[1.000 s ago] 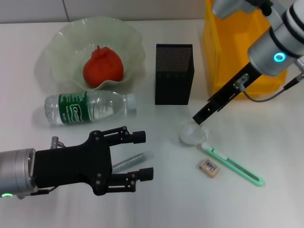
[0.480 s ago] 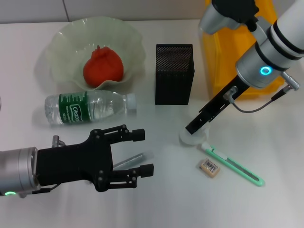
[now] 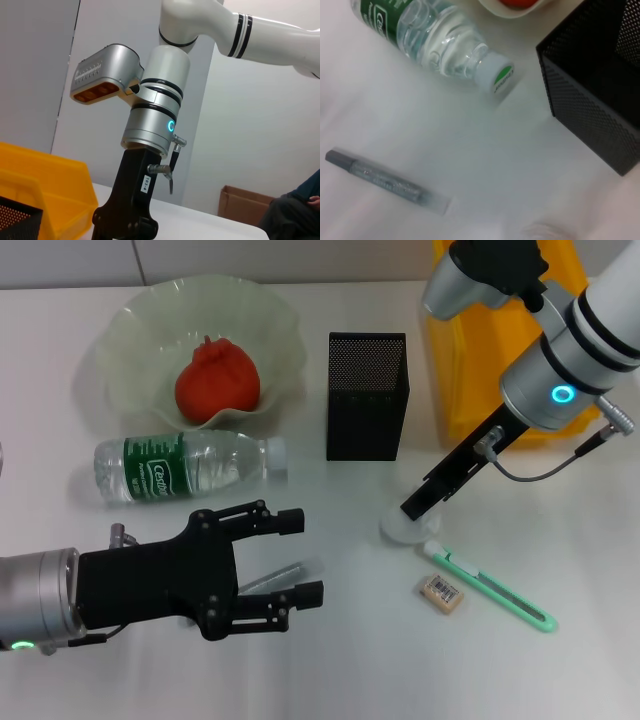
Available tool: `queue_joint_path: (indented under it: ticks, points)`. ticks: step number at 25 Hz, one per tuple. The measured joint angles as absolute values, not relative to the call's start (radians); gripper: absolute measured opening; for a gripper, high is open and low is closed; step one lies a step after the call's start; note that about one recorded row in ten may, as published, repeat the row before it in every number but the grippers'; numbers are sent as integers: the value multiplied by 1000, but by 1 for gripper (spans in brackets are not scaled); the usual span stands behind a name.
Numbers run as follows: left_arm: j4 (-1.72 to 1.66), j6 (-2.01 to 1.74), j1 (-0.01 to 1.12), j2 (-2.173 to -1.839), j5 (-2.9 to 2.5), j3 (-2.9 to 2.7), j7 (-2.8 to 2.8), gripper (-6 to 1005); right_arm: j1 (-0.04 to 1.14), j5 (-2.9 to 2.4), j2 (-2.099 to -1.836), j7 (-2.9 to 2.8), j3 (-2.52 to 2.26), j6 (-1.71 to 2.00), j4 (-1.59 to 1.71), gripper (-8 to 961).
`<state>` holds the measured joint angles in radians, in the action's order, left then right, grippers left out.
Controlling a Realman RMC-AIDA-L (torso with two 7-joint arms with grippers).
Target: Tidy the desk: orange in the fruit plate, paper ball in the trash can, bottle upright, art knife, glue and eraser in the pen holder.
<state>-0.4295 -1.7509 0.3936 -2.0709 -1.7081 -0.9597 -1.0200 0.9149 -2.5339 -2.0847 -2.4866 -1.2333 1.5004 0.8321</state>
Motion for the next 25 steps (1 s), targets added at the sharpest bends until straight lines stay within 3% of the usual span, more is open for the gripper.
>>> queue_joint_path:
  ticks: [2, 7, 13, 18, 25]
  points:
    - [-429, -1751, 395, -2071, -1708, -958, -1020, 790, 909, -2534, -2085, -2487, -1233, 1500, 841, 552]
    - [-430, -1751, 396, -2071, -1707, -953, -1020, 790, 883, -2534, -2085, -2486, -1233, 1500, 886, 305]
    - [-430, -1737, 399, -2071, -1707, -952, -1020, 790, 818, -2469, -2085, -2463, -1234, 1507, 983, 87]
    - [-430, -1729, 404, -2071, -1707, -953, -1020, 789, 772, -2422, -2081, -2447, -1235, 1530, 1054, -1]
    - [-430, -1719, 409, -2071, -1707, -953, -1020, 789, 692, -2314, -2081, -2401, -1228, 1547, 1178, -2]
